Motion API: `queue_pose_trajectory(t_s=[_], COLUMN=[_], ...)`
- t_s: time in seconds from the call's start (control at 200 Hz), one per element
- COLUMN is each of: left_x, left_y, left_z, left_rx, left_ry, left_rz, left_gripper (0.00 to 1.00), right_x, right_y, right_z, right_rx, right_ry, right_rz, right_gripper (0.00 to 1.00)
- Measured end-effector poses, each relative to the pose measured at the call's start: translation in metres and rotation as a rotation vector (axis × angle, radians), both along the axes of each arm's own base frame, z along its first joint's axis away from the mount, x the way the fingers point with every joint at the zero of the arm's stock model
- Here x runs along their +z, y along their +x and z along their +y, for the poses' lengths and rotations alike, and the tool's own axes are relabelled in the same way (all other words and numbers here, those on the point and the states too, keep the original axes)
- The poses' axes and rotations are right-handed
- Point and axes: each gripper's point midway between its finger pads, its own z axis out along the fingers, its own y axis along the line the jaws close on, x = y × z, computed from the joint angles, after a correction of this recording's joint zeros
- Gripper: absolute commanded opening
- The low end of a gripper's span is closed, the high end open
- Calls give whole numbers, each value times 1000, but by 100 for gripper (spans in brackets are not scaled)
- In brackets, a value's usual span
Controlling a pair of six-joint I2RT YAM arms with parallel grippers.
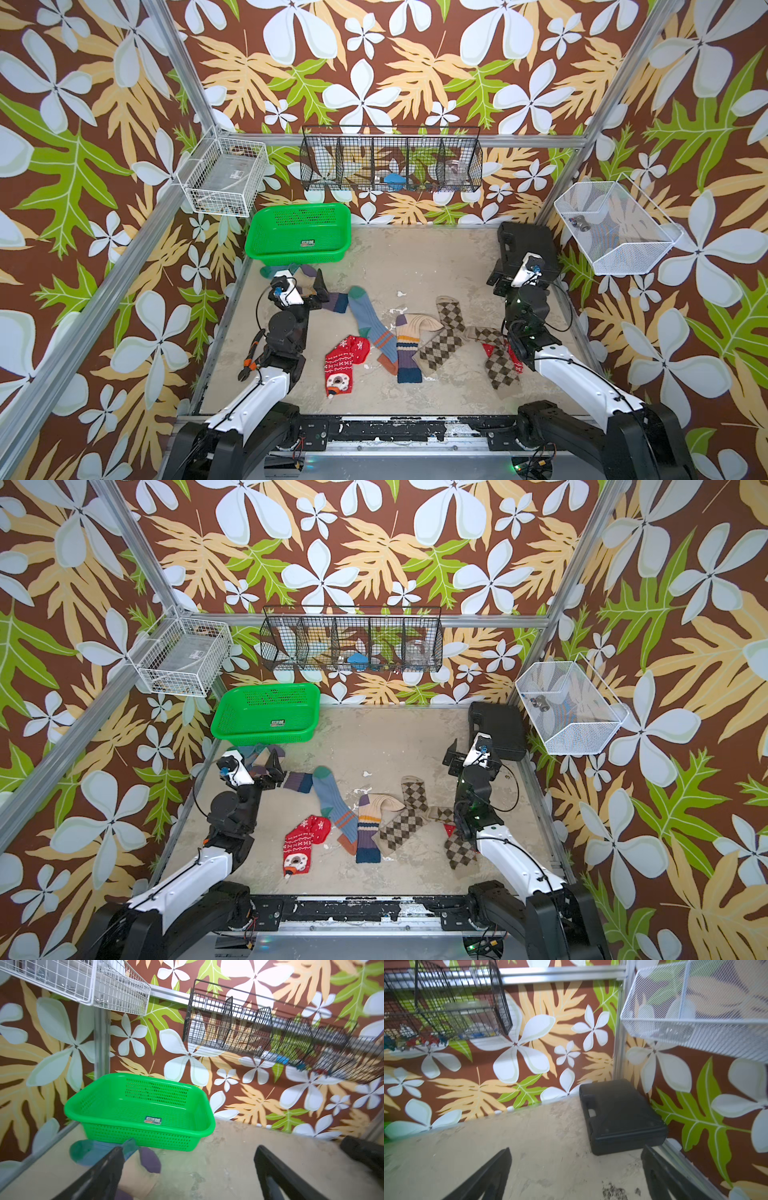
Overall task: Place the socks together as a pair
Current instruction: Move the bin to the center of the board.
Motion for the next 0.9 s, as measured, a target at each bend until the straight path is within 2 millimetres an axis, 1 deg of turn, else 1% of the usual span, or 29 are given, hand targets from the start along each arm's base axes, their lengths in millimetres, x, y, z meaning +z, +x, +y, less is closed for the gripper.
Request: queue_pose_trajectory(t_s=[0.045, 0.09, 0.18, 0.215, 0.27, 0.36, 0.395, 0.445, 0.53, 0.581, 0.671, 0.776, 0.831, 0.901], left_x=[0, -10, -38, -42, -42, -45, -47, -50, -55, -59, -68, -82, -86, -92], left_y=[1, 2, 12, 18, 32, 53, 62, 79, 111, 129, 157, 178, 189, 204], left_z=[-9, -17, -32, -34, -36, -37, -38, -41, -48, -53, -61, -68, -73, -79], left_rx=[-53, -107, -173, -175, -167, -142, -139, -133, -132, -141, -159, -178, -195, -207], left_ry=[-46, -87, -141, -156, -160, -165, -166, -161, -135, -115, -63, 5, 34, 74], left_rz=[13, 53, 193, 233, 276, 328, 344, 374, 412, 440, 491, 545, 565, 586], left_gripper=[100, 100, 100, 99, 97, 91, 91, 91, 91, 92, 92, 94, 96, 97], right_x=[-9, -16, -19, -17, -17, -24, -27, -27, -24, -26, -36, -48, -50, -50], right_y=[0, 1, 11, 15, 21, 25, 27, 29, 29, 26, 18, 4, -4, -11], right_z=[9, 21, 52, 65, 86, 118, 131, 150, 173, 181, 179, 177, 176, 176], right_rx=[60, 130, 295, 360, 454, 576, 614, 670, 738, 773, 771, 775, 784, 795], right_ry=[14, 38, 78, 89, 112, 152, 173, 185, 209, 214, 221, 228, 248, 257], right_rz=[40, 77, 139, 156, 180, 227, 246, 263, 275, 283, 312, 345, 354, 357], right_gripper=[84, 78, 72, 70, 68, 66, 64, 64, 64, 64, 64, 64, 64, 64])
